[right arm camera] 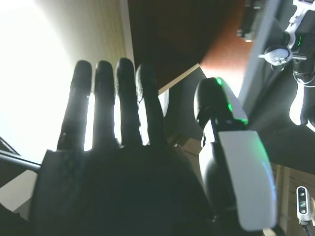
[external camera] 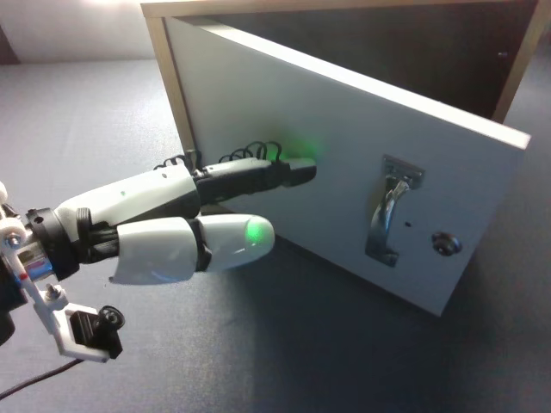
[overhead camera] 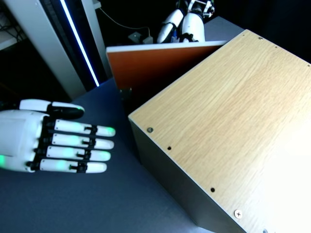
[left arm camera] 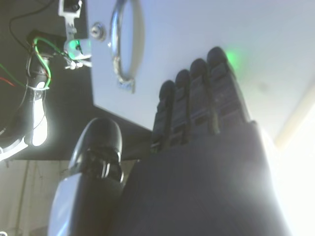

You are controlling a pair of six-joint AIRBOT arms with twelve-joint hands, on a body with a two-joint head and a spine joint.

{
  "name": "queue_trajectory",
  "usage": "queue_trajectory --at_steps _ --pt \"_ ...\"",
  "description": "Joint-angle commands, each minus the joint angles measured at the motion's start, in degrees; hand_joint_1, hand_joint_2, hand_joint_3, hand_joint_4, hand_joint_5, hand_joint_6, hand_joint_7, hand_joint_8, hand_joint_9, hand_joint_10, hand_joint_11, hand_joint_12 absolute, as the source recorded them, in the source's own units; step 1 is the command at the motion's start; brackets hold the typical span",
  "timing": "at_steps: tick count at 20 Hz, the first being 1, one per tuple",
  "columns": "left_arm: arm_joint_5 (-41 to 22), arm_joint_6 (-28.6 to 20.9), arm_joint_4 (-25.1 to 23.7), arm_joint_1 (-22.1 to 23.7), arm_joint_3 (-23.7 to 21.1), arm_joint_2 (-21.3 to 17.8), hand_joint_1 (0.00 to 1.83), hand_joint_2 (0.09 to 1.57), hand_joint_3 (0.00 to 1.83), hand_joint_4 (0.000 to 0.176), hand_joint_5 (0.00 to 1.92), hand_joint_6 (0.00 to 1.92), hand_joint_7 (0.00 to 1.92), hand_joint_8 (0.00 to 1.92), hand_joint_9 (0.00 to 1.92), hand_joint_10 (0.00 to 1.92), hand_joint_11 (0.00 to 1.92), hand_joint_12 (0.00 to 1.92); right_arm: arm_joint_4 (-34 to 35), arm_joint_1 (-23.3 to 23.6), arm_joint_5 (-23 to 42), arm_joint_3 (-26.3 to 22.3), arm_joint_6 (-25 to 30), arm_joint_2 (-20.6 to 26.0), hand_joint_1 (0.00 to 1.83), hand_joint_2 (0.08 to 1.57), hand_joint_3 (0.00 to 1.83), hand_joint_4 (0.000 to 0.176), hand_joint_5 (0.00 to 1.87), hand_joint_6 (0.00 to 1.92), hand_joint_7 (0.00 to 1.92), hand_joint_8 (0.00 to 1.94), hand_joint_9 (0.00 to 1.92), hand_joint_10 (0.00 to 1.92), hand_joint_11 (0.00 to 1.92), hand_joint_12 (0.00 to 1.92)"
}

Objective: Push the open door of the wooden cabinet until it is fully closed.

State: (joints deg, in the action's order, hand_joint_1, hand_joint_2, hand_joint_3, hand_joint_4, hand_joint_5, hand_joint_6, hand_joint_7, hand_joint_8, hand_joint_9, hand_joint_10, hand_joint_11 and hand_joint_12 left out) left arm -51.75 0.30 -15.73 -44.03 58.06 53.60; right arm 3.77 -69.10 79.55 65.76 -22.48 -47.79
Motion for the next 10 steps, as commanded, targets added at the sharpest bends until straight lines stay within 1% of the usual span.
queue_trajectory --at_steps 1,4,5,7,8,10 --pt "-6.1 -0.3 1.0 1.0 0.1 0.5 0.12 1.53 0.00 0.000 0.18 0.00 0.16 0.00 0.14 0.00 0.16 0.01 2.0 0.5 7.0 0.3 0.6 0.1 0.33 1.34 0.00 0.000 0.32 0.00 0.30 0.00 0.24 0.00 0.05 0.37" --pt "-4.8 -0.3 1.0 2.5 1.1 1.8 0.14 1.52 0.00 0.000 0.19 0.00 0.17 0.00 0.15 0.00 0.16 0.00 2.0 0.5 7.0 0.3 0.6 0.1 0.34 1.34 0.00 0.000 0.33 0.00 0.30 0.00 0.24 0.00 0.07 0.37" --pt "-4.2 -0.3 1.0 3.3 1.8 2.6 0.14 1.51 0.00 0.000 0.17 0.00 0.15 0.00 0.12 0.00 0.11 0.00 2.0 0.5 7.0 0.3 0.6 0.1 0.37 1.34 0.00 0.000 0.33 0.00 0.31 0.00 0.24 0.00 0.06 0.37" --pt "-3.9 -0.3 1.0 4.1 2.2 3.3 0.16 1.51 0.00 0.000 0.16 0.00 0.15 0.00 0.11 0.00 0.09 0.00 2.0 0.5 7.0 0.3 0.6 0.0 0.35 1.34 0.00 0.000 0.33 0.00 0.31 0.00 0.25 0.00 0.06 0.36" --pt "-3.8 -0.3 1.0 4.4 2.3 3.6 0.17 1.52 0.00 0.000 0.12 0.00 0.12 0.00 0.10 0.00 0.09 0.00 2.0 0.5 7.0 0.3 0.6 0.0 0.35 1.34 0.00 0.000 0.32 0.00 0.31 0.00 0.24 0.00 0.06 0.36" --pt "-3.4 -0.3 1.3 5.4 2.6 4.2 0.17 1.52 0.00 0.000 0.14 0.01 0.15 0.01 0.12 0.01 0.11 0.01 2.0 0.5 7.0 0.3 0.6 0.0 0.37 1.34 0.00 0.000 0.33 0.00 0.32 0.00 0.25 0.00 0.07 0.36"
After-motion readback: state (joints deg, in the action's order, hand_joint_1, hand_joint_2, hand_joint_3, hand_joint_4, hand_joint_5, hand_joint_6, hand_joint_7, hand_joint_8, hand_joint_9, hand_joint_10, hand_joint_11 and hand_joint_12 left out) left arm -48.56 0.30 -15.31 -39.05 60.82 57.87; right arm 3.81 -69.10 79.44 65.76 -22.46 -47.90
